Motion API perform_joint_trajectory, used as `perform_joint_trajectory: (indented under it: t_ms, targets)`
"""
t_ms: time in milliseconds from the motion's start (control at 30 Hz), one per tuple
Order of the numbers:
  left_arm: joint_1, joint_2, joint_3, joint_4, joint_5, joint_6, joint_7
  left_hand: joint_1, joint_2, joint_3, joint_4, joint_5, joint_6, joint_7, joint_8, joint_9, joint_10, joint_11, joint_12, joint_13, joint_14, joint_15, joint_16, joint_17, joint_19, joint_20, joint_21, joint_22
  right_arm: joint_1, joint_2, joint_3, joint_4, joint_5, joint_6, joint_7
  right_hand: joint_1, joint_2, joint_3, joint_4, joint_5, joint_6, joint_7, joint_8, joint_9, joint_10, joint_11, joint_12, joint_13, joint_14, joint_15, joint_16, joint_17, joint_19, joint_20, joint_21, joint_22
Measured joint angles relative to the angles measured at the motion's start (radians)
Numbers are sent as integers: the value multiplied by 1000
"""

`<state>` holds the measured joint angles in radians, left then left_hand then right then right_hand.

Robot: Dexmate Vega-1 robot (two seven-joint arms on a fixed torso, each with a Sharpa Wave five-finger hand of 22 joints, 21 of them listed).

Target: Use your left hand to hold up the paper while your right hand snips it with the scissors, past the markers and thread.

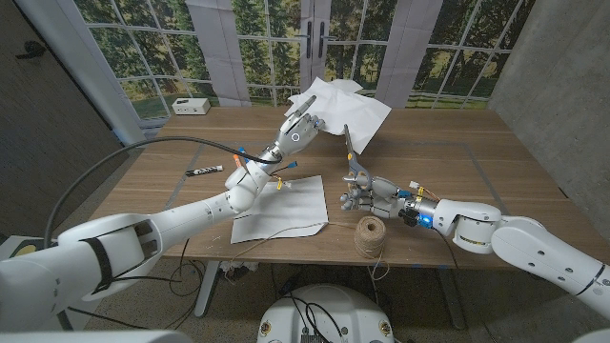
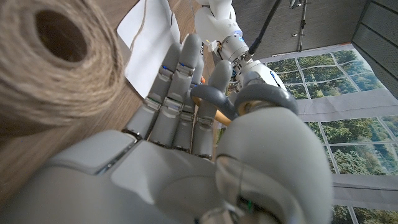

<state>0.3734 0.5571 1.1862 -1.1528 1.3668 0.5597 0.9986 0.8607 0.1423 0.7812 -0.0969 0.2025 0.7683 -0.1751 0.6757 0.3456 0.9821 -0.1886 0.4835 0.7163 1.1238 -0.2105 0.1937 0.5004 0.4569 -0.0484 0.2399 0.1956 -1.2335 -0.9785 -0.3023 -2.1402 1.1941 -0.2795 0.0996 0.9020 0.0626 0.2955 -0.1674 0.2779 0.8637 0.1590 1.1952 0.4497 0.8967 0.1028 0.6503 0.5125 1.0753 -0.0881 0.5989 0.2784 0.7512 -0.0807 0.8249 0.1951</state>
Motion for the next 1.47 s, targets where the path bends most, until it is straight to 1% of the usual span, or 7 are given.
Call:
perform_joint_trajectory:
  t_ms: [433,833,1133,1200,1267,1333,1467]
  targets:
    - [9,13,-3,-20,0,1,-1,0,0,2,-4,1,0,0,0,0,3,3,0,-1,0,0,0,0,0,0,0,0,-31,-10,24,-23,-3,23,-17,-4,4,0,0,0,-3,3,0,-3,0,0,-9,-1,0,0,-4,0,-9,6,8,0]
    - [21,31,-11,-47,13,2,-9,3,-3,1,-7,1,0,0,3,0,3,3,0,-3,0,0,0,-5,0,0,0,0,-66,-16,45,-46,-15,47,-46,-4,4,0,0,-4,-5,2,1,-8,0,0,-13,-1,0,0,-7,0,-10,4,15,0]
    - [34,44,-25,-68,20,2,-4,3,-3,0,-8,1,0,0,4,0,7,7,0,-11,0,0,0,-5,3,3,0,0,-85,-10,46,-48,-30,63,-57,-9,9,0,0,-4,-5,1,1,-8,0,0,-15,-3,0,0,-7,0,-10,4,21,0]
    - [36,46,-27,-72,22,2,-5,3,-3,0,-8,1,0,0,4,0,8,8,0,-13,0,0,0,-5,4,4,0,0,-87,-10,48,-48,-32,66,-57,-9,9,0,0,-8,-9,-2,10,-8,0,0,-16,-3,0,0,-7,0,-10,4,23,0]
    - [41,50,-31,-80,24,3,-8,3,-3,2,-10,1,0,0,4,0,8,8,0,-15,0,0,0,-5,4,4,0,0,-90,-13,50,-48,-33,68,-54,-9,9,0,0,-8,-9,-2,10,-8,0,0,-17,-3,0,0,-7,0,-10,4,23,0]
    - [44,51,-33,-83,25,3,-10,4,-4,4,-12,1,7,7,4,0,9,9,0,-18,-1,-1,0,-8,3,3,-7,-3,-91,-15,53,-45,-33,69,-49,-9,9,0,0,-8,-11,0,12,-8,0,0,-17,-3,0,0,-7,0,-10,4,23,0]
    - [51,54,-39,-90,34,7,-18,4,-4,4,-12,0,7,7,4,0,10,10,0,-18,-2,-2,0,-12,0,0,-7,-5,-90,-18,55,-33,-32,69,-35,-9,9,0,0,-8,-11,0,13,-8,0,0,-17,-3,0,0,-7,0,-15,9,23,0]
